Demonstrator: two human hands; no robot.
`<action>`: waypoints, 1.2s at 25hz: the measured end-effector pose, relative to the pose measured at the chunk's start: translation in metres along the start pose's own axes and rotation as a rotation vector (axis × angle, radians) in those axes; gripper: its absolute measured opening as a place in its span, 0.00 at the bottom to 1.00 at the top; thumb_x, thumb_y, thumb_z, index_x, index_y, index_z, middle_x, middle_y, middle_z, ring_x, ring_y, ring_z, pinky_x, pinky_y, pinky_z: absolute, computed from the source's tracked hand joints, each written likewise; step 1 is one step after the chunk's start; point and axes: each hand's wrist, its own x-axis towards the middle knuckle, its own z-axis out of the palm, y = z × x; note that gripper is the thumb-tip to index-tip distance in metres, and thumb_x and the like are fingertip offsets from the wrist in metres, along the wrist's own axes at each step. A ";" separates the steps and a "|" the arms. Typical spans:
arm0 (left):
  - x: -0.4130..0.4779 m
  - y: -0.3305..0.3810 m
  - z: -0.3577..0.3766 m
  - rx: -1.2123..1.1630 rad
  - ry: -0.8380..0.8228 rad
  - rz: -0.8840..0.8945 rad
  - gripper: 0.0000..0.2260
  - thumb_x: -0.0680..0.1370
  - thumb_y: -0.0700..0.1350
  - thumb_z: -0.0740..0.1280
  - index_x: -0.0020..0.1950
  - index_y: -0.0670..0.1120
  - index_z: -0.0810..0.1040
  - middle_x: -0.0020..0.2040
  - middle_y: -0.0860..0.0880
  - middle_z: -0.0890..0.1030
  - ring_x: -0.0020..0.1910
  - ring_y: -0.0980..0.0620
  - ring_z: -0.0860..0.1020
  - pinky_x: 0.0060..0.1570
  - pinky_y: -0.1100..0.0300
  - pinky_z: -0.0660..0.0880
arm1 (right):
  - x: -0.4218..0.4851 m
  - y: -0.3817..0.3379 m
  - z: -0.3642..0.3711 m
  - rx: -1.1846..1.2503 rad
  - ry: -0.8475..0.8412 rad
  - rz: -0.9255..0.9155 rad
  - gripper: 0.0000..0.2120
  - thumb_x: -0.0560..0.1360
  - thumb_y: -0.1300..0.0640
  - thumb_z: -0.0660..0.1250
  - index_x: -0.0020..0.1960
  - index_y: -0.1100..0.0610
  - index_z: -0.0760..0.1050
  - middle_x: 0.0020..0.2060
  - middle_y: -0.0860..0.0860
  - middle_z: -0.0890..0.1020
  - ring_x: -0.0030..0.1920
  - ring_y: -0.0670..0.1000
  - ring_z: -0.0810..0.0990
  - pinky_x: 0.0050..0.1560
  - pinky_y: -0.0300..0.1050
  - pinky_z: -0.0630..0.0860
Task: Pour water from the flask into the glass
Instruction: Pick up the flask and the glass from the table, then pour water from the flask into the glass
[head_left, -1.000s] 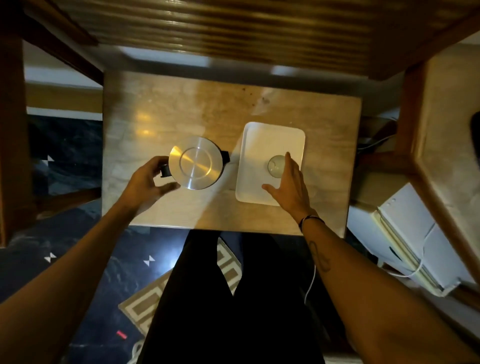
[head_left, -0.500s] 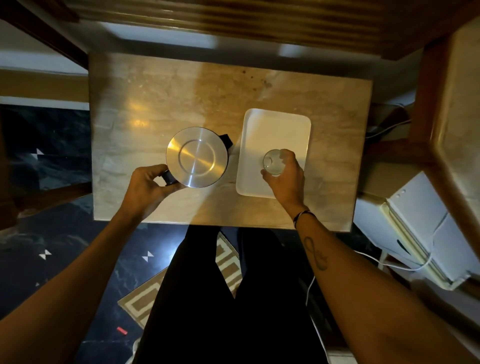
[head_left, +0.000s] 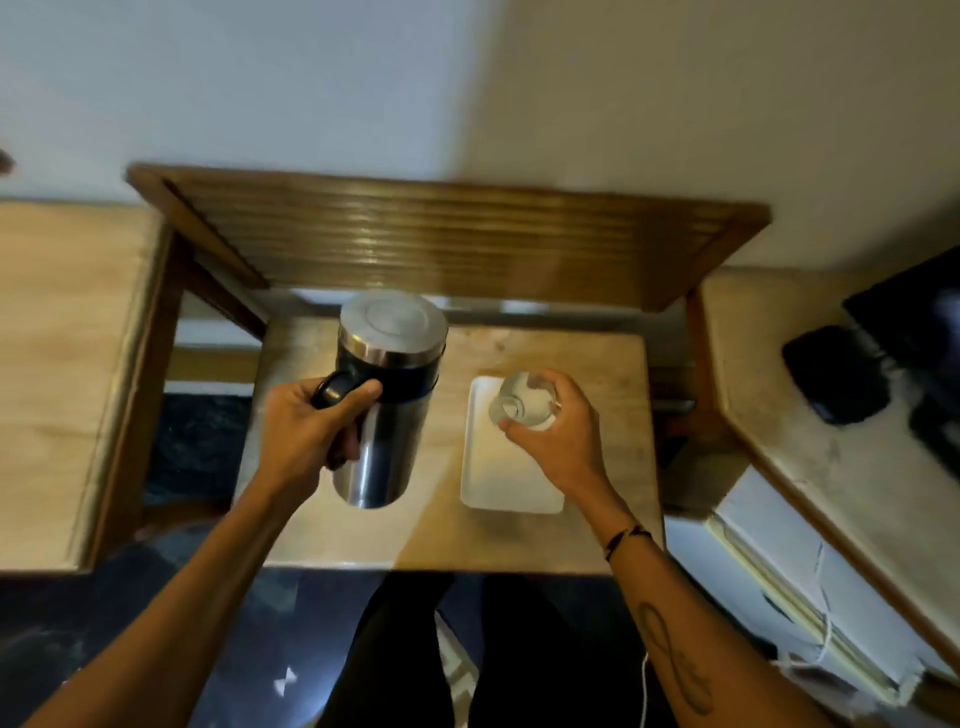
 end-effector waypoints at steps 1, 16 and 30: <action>-0.004 0.032 -0.005 -0.019 -0.011 0.044 0.29 0.70 0.58 0.81 0.28 0.36 0.74 0.20 0.38 0.73 0.16 0.46 0.69 0.19 0.62 0.67 | 0.001 -0.025 -0.014 0.031 0.002 -0.037 0.32 0.67 0.62 0.87 0.68 0.57 0.80 0.62 0.54 0.85 0.61 0.51 0.84 0.62 0.46 0.81; -0.046 0.571 -0.052 0.301 -0.393 0.671 0.34 0.63 0.66 0.84 0.27 0.43 0.68 0.18 0.49 0.64 0.15 0.53 0.59 0.22 0.66 0.57 | -0.014 -0.438 -0.252 0.335 -0.001 -0.661 0.31 0.61 0.47 0.82 0.64 0.48 0.85 0.51 0.50 0.90 0.50 0.54 0.86 0.50 0.38 0.80; -0.144 0.766 -0.005 1.125 -0.421 0.685 0.29 0.68 0.63 0.79 0.25 0.48 0.65 0.20 0.51 0.62 0.18 0.53 0.59 0.23 0.65 0.56 | -0.039 -0.514 -0.304 0.343 -0.081 -0.740 0.19 0.64 0.50 0.84 0.55 0.44 0.89 0.47 0.48 0.91 0.46 0.44 0.87 0.47 0.45 0.84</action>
